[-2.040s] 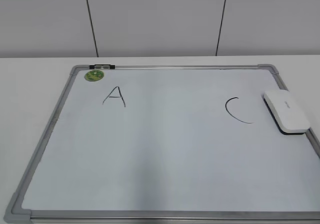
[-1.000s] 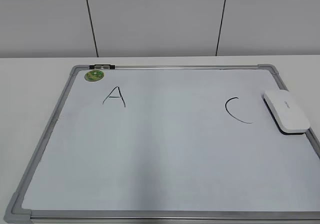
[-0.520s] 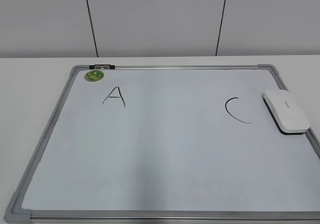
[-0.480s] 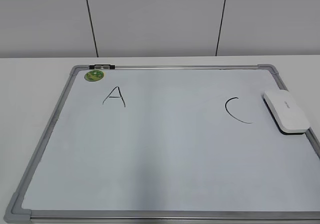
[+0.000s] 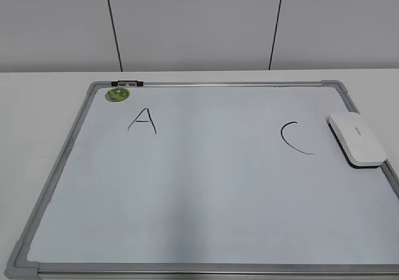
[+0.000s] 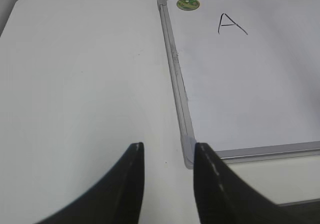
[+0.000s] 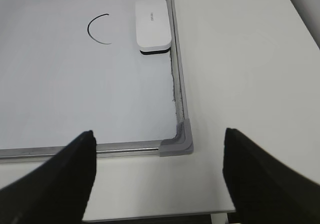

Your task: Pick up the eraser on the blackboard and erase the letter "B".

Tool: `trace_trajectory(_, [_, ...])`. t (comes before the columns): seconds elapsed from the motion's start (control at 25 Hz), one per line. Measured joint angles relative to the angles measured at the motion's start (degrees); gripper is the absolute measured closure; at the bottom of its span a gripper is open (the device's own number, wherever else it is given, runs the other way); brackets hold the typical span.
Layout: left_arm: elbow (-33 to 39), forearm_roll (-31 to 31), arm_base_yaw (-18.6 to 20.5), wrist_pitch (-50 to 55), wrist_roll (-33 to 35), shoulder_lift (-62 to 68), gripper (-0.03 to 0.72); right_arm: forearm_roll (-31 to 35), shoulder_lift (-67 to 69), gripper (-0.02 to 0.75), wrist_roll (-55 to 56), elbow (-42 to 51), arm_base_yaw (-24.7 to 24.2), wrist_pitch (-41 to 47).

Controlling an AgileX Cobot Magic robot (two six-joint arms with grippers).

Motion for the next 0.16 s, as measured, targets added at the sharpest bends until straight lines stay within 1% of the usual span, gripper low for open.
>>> trace_trajectory(0.16, [0.0,0.0,0.0,0.0,0.0,0.0,0.446,-0.02,0.0,0.151,0.0,0.0,0.0,0.04])
